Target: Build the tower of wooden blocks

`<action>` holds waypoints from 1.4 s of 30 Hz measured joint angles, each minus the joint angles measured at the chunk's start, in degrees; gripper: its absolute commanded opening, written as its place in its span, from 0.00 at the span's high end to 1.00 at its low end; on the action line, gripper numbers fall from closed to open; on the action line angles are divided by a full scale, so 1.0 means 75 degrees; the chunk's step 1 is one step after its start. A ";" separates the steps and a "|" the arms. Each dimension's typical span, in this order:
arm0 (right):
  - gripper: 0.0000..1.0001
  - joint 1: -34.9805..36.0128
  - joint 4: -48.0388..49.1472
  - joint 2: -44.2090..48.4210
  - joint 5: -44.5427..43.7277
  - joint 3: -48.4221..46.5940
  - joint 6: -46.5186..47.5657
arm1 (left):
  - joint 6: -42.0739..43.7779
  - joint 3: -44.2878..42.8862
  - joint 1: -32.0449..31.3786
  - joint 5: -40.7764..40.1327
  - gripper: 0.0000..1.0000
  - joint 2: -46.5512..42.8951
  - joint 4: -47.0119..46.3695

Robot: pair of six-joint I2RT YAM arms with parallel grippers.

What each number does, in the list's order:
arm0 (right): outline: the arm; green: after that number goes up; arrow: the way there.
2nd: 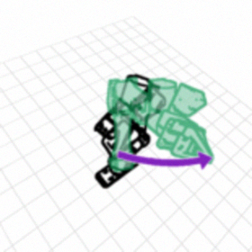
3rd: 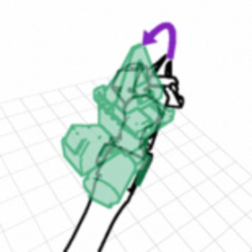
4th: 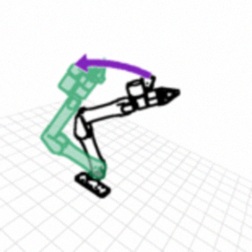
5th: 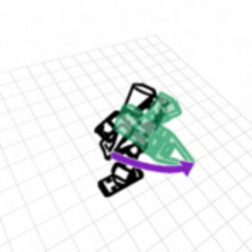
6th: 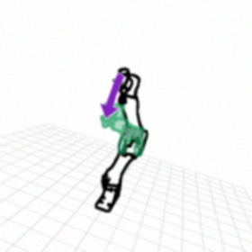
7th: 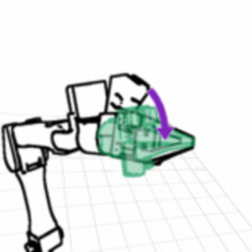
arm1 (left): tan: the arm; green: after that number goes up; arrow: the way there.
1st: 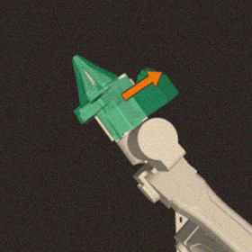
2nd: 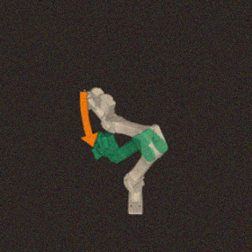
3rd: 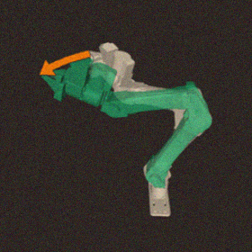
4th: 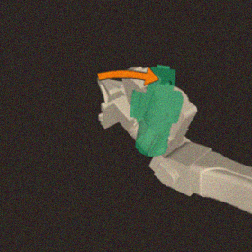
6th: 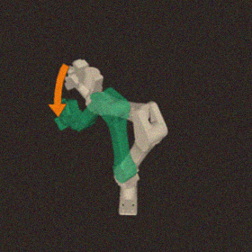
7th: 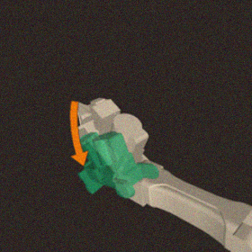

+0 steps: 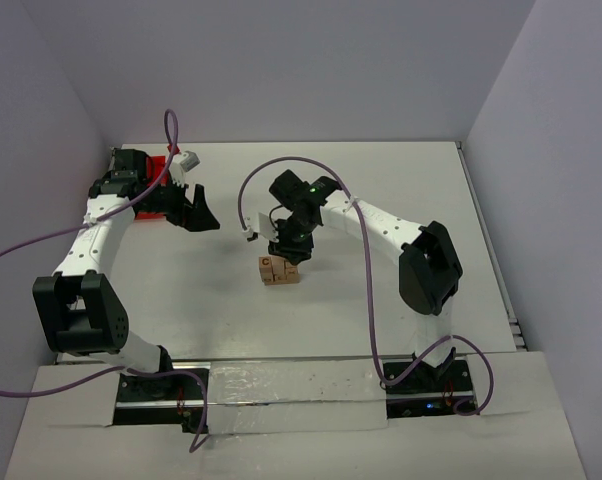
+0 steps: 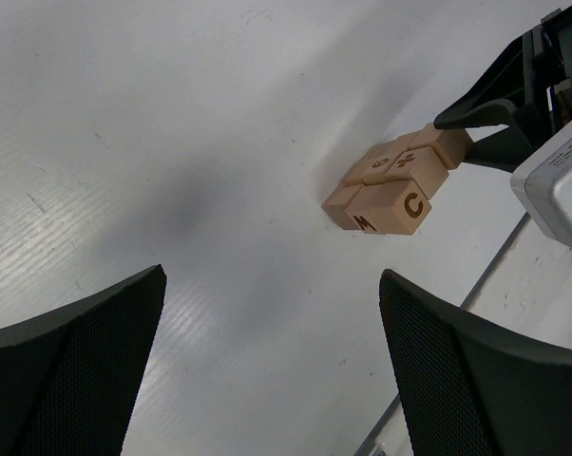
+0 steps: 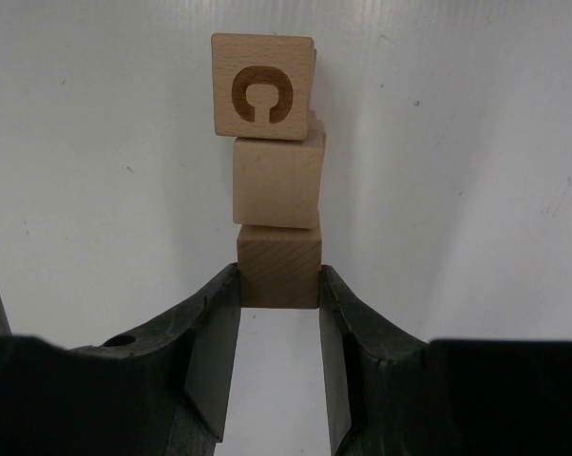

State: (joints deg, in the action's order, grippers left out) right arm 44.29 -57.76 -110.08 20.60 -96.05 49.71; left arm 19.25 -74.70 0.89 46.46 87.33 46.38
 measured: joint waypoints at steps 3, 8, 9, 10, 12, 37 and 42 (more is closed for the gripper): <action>0.69 0.0000 0.0014 -0.0003 0.0000 -0.0022 0.0003 | 0.0013 0.0000 0.0008 0.0000 0.01 0.0000 0.0013; 0.66 0.0000 0.0018 -0.0003 0.0000 -0.0023 0.0003 | 0.0062 0.0000 0.0032 0.0000 0.01 0.0000 0.0020; 0.66 0.0000 0.0018 -0.0003 0.0000 -0.0023 0.0004 | 0.0063 0.0000 0.0040 0.0000 0.01 0.0000 0.0020; 0.66 0.0000 0.0018 -0.0003 0.0000 -0.0023 0.0006 | 0.0063 0.0000 0.0044 0.0000 0.01 0.0000 0.0020; 0.66 0.0000 0.0018 -0.0003 -0.0002 -0.0023 0.0008 | 0.0063 0.0000 0.0046 0.0000 0.01 0.0000 0.0020; 0.52 0.0114 0.0021 -0.0006 -0.0009 -0.0012 0.0023 | 0.0098 -0.0003 0.0064 0.0000 0.01 0.0000 0.0093; 0.50 0.0114 0.0021 -0.0012 -0.0016 0.0000 0.0021 | 0.0104 -0.0003 0.0092 0.0000 0.01 0.0000 0.0133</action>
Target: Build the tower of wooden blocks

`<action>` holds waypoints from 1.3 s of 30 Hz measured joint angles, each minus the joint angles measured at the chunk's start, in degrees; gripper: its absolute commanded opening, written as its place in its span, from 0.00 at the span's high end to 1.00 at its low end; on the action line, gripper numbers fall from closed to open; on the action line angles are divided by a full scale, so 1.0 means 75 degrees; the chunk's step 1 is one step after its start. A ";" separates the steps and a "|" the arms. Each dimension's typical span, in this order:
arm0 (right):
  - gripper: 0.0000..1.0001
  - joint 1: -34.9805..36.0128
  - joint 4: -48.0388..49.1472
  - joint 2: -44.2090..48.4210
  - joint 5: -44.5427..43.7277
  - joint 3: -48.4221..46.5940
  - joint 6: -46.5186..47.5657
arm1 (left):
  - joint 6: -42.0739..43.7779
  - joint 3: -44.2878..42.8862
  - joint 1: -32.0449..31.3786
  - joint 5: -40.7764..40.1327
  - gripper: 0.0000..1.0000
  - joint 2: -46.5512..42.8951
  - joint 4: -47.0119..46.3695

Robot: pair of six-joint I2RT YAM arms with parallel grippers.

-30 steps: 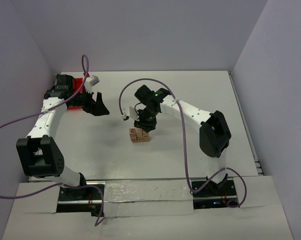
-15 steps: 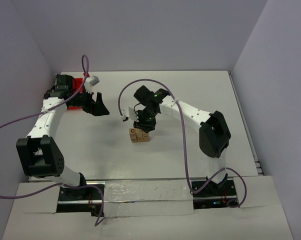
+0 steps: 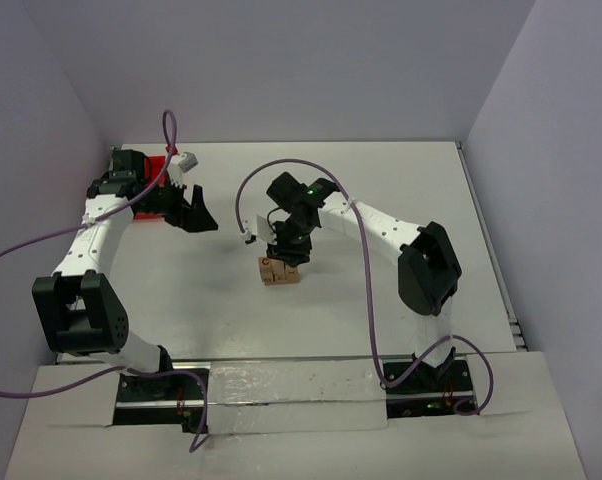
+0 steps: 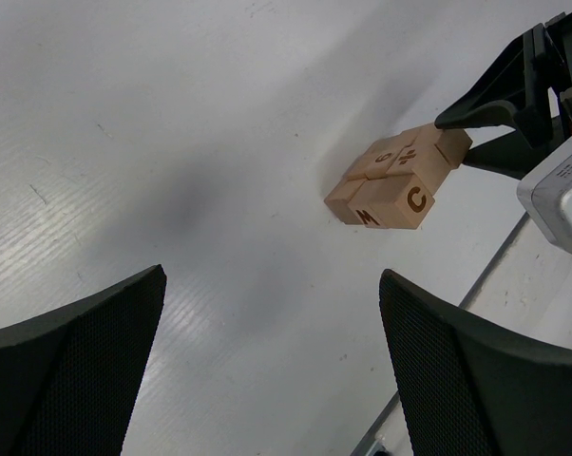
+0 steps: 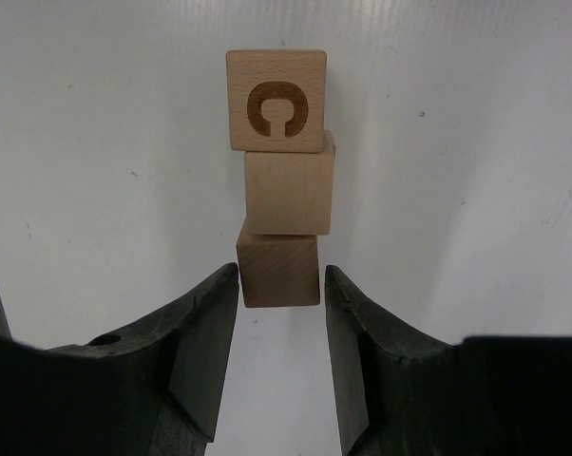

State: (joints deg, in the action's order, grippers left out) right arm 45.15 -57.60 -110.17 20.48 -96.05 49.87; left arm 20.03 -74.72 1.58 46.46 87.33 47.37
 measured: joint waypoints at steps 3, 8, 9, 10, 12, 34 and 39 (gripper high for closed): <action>0.43 0.0000 0.0000 -0.0003 -0.0010 0.0000 -0.0007 | 0.0013 0.0000 0.0001 0.0000 0.01 0.0003 0.0013; 0.18 0.0000 0.0015 -0.0003 -0.0017 0.0000 -0.0058 | 0.0018 -0.0012 0.0001 0.0000 0.01 0.0021 0.0030; 0.16 0.0000 0.0021 -0.0003 -0.0021 0.0000 -0.0075 | 0.0018 -0.0015 0.0001 0.0000 0.01 0.0024 0.0030; 0.14 0.0000 0.0027 -0.0003 -0.0019 0.0000 -0.0084 | 0.0018 -0.0015 0.0001 0.0000 0.01 0.0030 0.0030; 0.12 0.0000 0.0035 -0.0003 -0.0019 0.0000 -0.0103 | 0.0021 -0.0015 0.0001 0.0000 0.01 0.0035 0.0030; 0.00 -0.2318 0.1399 0.2540 0.0094 0.0057 -0.3235 | -0.1127 -0.1274 -0.0830 -0.1426 0.01 0.0777 -0.0468; 0.00 -0.3853 0.2137 0.2672 -0.0298 0.0562 -0.4639 | -0.1730 -0.1279 -0.0802 -0.1821 0.01 0.0816 -0.0806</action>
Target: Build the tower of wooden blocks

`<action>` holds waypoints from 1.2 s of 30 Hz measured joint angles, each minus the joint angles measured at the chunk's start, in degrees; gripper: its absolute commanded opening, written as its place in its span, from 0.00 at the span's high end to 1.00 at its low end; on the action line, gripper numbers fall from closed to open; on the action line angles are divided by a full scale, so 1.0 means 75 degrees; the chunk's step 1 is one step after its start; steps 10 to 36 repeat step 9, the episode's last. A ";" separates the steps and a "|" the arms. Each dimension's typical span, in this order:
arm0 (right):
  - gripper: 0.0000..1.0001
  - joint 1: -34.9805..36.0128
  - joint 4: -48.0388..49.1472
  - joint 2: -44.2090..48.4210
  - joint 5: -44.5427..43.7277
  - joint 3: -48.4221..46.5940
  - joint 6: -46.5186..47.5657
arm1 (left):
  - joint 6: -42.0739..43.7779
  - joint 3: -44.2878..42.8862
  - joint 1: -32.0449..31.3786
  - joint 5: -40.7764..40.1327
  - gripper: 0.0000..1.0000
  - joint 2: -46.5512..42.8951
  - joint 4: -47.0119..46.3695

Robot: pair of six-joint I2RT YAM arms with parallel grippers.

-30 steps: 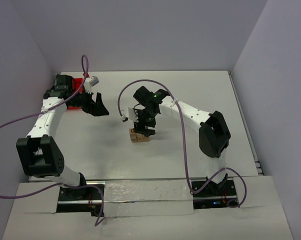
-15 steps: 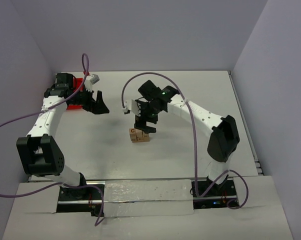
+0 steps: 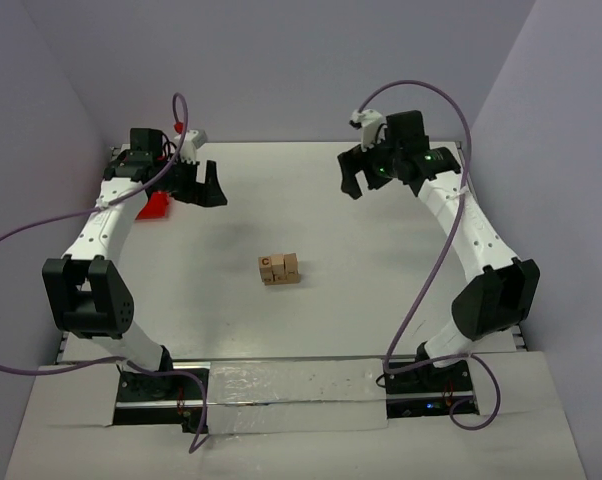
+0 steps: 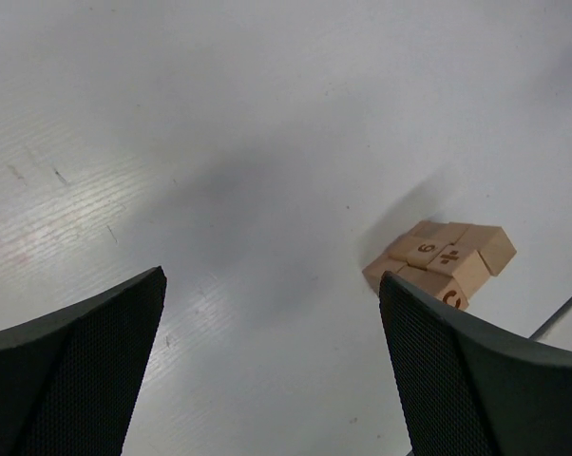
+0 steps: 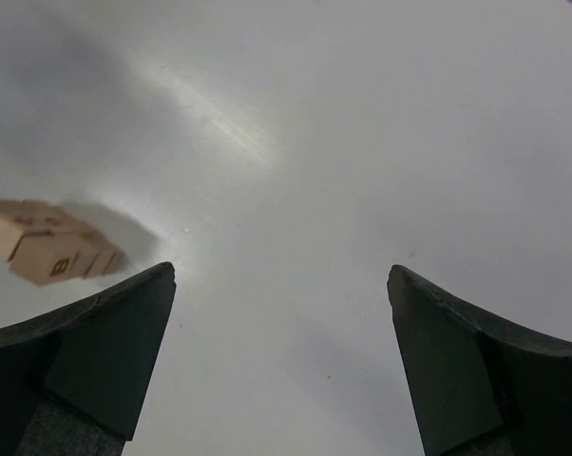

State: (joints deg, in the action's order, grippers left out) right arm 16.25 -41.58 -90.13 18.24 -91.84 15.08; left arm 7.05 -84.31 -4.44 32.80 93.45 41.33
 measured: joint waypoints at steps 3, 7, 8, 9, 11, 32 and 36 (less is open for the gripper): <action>0.00 -0.0590 0.0271 0.0028 -0.0235 0.0550 -0.0602 | -0.0409 0.0003 0.0113 -0.0094 0.01 0.0000 -0.0252; 0.00 -0.0851 0.0336 0.0135 -0.0356 0.1222 -0.1037 | -0.0961 0.0012 0.0603 -0.0076 0.01 0.0008 -0.0571; 0.00 -0.0853 0.0342 0.0170 -0.0353 0.1300 -0.1083 | -0.1035 0.0013 0.0717 -0.0090 0.01 0.0010 -0.0614; 0.00 -0.0852 0.0348 0.0205 -0.0349 0.1372 -0.1124 | -0.1102 0.0015 0.0826 -0.0106 0.01 0.0012 -0.0652; 0.00 -0.0852 0.0348 0.0205 -0.0349 0.1372 -0.1124 | -0.1102 0.0015 0.0826 -0.0106 0.01 0.0012 -0.0652; 0.00 -0.0852 0.0348 0.0205 -0.0349 0.1372 -0.1124 | -0.1102 0.0015 0.0826 -0.0106 0.01 0.0012 -0.0652; 0.00 -0.0852 0.0348 0.0205 -0.0349 0.1372 -0.1124 | -0.1102 0.0015 0.0826 -0.0106 0.01 0.0012 -0.0652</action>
